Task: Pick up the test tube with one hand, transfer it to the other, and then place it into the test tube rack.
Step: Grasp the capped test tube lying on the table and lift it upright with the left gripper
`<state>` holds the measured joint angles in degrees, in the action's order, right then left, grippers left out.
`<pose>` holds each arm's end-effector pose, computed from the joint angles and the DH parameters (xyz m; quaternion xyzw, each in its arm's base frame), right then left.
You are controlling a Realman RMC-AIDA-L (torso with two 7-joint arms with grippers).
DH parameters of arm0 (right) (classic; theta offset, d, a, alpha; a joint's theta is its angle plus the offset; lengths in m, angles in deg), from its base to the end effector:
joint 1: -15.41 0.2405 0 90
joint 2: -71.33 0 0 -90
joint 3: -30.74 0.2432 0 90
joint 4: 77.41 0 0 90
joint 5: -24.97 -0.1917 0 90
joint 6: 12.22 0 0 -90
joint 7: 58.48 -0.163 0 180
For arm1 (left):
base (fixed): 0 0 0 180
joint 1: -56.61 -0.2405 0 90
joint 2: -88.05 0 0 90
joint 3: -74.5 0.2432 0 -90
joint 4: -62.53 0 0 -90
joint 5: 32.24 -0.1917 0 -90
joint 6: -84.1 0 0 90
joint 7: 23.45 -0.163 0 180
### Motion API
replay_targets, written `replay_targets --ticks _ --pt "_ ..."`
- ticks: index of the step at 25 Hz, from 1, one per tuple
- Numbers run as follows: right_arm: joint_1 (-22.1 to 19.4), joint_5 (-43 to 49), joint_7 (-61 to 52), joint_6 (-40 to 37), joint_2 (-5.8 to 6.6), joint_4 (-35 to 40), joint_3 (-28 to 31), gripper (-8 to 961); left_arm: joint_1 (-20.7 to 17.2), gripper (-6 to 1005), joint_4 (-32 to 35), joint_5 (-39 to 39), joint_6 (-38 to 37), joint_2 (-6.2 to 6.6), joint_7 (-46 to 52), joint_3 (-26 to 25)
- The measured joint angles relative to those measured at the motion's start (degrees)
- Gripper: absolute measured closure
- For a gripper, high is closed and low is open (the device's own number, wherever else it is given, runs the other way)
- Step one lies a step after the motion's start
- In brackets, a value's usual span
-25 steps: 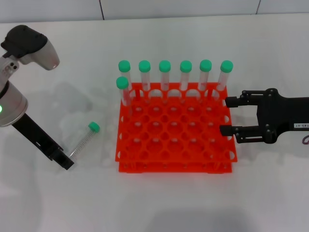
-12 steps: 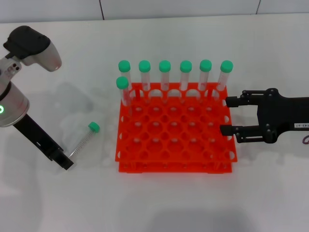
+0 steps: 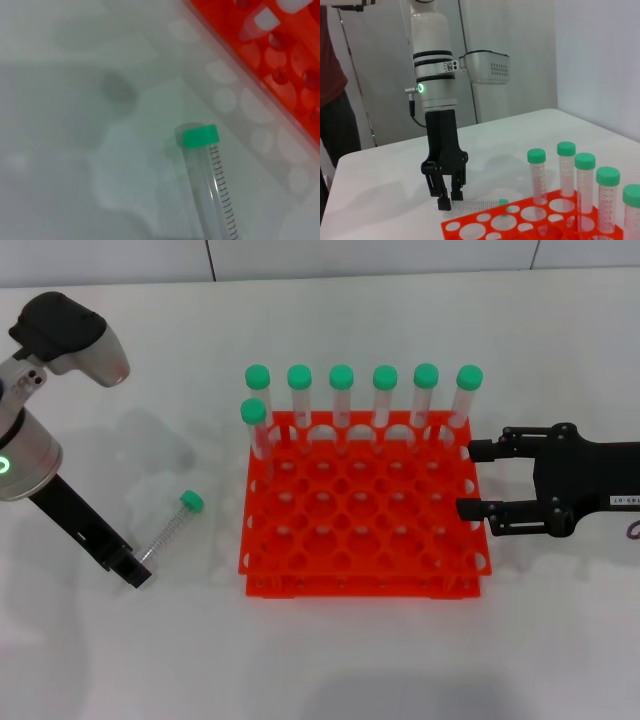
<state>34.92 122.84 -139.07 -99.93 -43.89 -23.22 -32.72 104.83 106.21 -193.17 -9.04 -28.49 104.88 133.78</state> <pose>0.2220 0.2953 0.0089 -0.9619 0.1167 0.2142 0.1239 -0.2459 0.3353 -0.0087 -0.8912 -0.3641 0.2663 0.0475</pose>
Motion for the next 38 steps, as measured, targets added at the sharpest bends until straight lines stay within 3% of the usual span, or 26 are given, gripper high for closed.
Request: replay_targets --ticks 12,38 --pt "0.0 0.0 0.0 0.0 0.0 0.0 0.0 309 0.0 746 -0.7 0.0 0.7 0.0 0.2 0.5" --pt "-0.1 -0.5 0.1 -0.3 0.0 0.0 0.0 319 -0.1 801 -0.9 0.0 2.2 -0.07 0.9 0.3"
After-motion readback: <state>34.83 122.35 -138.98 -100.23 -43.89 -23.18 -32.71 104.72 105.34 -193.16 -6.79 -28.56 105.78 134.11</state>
